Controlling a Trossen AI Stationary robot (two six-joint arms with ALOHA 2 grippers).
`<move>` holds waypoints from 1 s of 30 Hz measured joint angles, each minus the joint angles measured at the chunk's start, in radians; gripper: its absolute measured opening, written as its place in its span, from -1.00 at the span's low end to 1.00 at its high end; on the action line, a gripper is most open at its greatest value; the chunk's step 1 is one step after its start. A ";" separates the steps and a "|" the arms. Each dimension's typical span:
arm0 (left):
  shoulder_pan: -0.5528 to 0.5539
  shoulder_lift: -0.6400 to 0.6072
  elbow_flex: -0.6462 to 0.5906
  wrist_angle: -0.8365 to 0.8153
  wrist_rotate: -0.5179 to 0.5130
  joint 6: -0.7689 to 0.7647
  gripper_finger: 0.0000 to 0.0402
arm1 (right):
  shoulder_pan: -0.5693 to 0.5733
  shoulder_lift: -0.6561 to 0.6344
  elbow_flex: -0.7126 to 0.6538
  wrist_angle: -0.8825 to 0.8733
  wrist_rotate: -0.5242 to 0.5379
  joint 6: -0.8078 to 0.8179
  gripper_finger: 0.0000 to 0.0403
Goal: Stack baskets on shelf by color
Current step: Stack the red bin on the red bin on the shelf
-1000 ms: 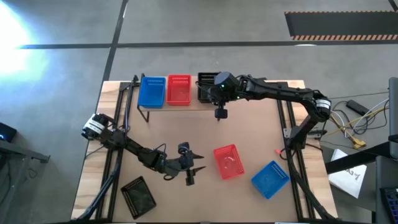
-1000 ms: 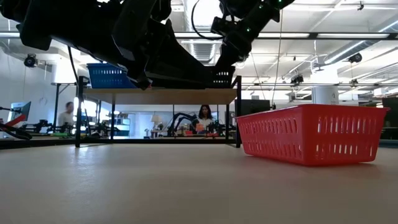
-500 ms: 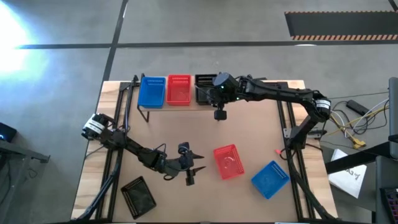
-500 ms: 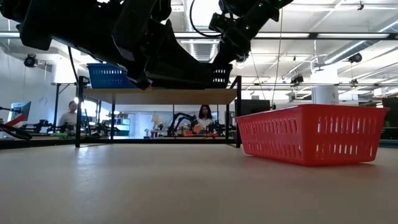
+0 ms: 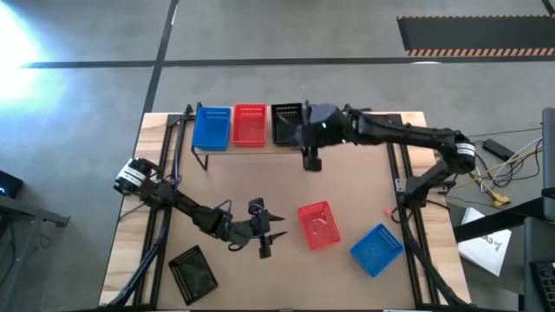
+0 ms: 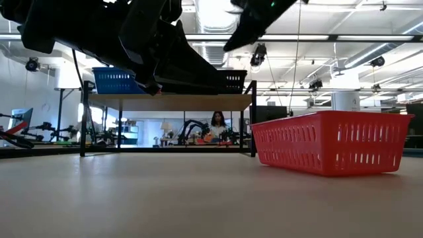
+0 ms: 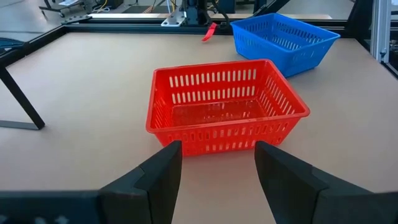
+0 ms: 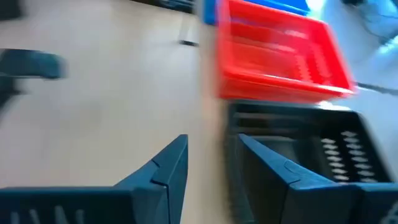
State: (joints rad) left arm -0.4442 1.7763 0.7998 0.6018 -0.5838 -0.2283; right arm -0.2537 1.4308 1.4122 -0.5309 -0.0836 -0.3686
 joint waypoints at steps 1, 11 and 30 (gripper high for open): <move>0.000 0.000 0.000 0.000 0.000 0.000 -0.07 | 0.027 -0.017 -0.014 0.000 0.000 0.008 -0.39; 0.002 0.000 -0.001 0.010 0.000 0.000 -0.07 | 0.428 -0.159 -0.356 0.176 0.112 0.195 -0.60; 0.035 0.000 0.001 0.029 0.000 0.000 -0.07 | 0.895 -0.153 -0.528 -0.237 0.414 1.077 -0.51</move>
State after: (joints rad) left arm -0.4095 1.7767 0.8005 0.6304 -0.5838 -0.2281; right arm 0.6412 1.2778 0.8839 -0.7677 0.3305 0.7089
